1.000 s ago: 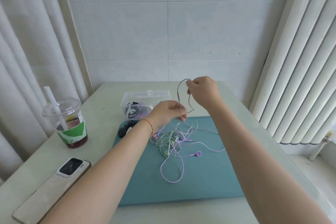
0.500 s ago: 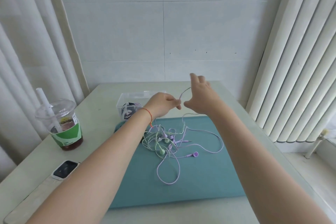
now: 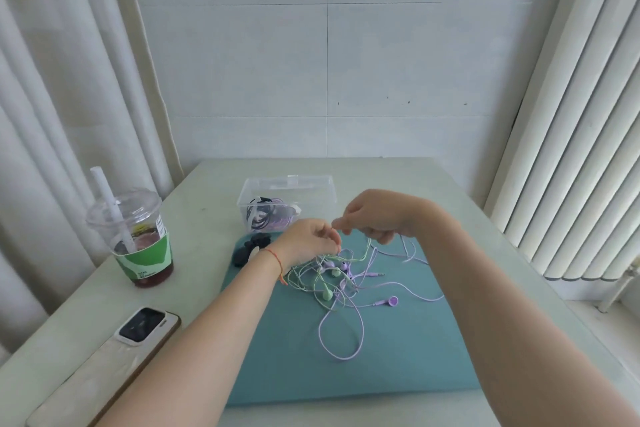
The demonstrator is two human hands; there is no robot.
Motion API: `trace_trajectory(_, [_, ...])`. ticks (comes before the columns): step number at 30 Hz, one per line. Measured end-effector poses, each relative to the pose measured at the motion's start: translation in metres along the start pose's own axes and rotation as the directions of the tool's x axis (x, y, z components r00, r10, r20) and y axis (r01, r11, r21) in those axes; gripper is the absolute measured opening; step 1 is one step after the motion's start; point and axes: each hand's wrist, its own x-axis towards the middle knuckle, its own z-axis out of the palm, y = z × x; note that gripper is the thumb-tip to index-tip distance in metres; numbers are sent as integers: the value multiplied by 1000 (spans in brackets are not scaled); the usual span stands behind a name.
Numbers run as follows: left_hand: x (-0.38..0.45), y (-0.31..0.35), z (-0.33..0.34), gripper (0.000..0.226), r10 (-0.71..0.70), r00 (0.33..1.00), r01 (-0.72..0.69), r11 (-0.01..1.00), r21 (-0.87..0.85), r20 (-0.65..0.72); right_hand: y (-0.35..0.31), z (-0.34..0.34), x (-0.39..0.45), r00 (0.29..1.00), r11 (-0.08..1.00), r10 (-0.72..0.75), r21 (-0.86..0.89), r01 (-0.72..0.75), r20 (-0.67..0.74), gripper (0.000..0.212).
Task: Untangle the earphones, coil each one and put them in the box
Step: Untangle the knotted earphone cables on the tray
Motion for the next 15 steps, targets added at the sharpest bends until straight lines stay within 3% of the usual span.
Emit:
trace_trajectory(2, [3,-8,2,15,-5,1000,5,1000,17,-11,-4,-9,-3,995,972,-91,215,96,-36,25])
trace_trajectory(3, [3,-9,2,18,5,999,-4,999,33,-34,-6,-13,-3,981,929,-141,325,177,-130,24])
trace_trajectory(6, [6,-4,7,28,67,991,-65,998,21,-115,-11,-21,-4,876,673,-190,591,445,-443,24])
trace_trajectory(8, [8,0,10,31,83,987,-84,996,0,-135,-12,-25,-7,851,539,-212,668,512,-481,26])
trace_trajectory(12, [13,3,10,44,15,998,-4,984,179,-64,-1,-23,-8,894,636,-197,641,429,-402,30])
trace_trajectory(15, [16,7,10,25,56,992,-35,983,181,-112,9,-19,-2,916,757,-111,564,330,-386,33])
